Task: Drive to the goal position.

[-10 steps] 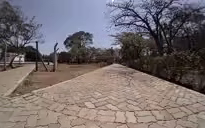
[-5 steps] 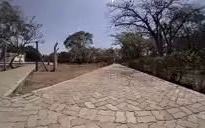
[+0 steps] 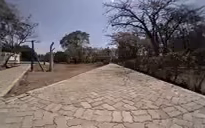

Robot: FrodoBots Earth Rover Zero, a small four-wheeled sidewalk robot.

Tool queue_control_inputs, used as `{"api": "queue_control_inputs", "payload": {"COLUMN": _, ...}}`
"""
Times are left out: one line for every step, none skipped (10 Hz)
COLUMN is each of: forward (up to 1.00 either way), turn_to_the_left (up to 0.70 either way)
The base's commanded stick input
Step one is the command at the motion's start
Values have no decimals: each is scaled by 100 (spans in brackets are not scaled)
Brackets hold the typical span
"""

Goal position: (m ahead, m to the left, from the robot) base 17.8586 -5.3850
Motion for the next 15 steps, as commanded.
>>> {"api": "queue_control_inputs", "payload": {"forward": 100, "turn_to_the_left": -27}}
{"api": "queue_control_inputs", "payload": {"forward": 100, "turn_to_the_left": -27}}
{"api": "queue_control_inputs", "payload": {"forward": 100, "turn_to_the_left": -19}}
{"api": "queue_control_inputs", "payload": {"forward": 100, "turn_to_the_left": -6}}
{"api": "queue_control_inputs", "payload": {"forward": 100, "turn_to_the_left": 0}}
{"api": "queue_control_inputs", "payload": {"forward": 100, "turn_to_the_left": 0}}
{"api": "queue_control_inputs", "payload": {"forward": 100, "turn_to_the_left": 0}}
{"api": "queue_control_inputs", "payload": {"forward": 100, "turn_to_the_left": 0}}
{"api": "queue_control_inputs", "payload": {"forward": 100, "turn_to_the_left": 0}}
{"api": "queue_control_inputs", "payload": {"forward": 100, "turn_to_the_left": 0}}
{"api": "queue_control_inputs", "payload": {"forward": 100, "turn_to_the_left": 0}}
{"api": "queue_control_inputs", "payload": {"forward": 100, "turn_to_the_left": 0}}
{"api": "queue_control_inputs", "payload": {"forward": 100, "turn_to_the_left": 0}}
{"api": "queue_control_inputs", "payload": {"forward": 100, "turn_to_the_left": 0}}
{"api": "queue_control_inputs", "payload": {"forward": 100, "turn_to_the_left": 0}}
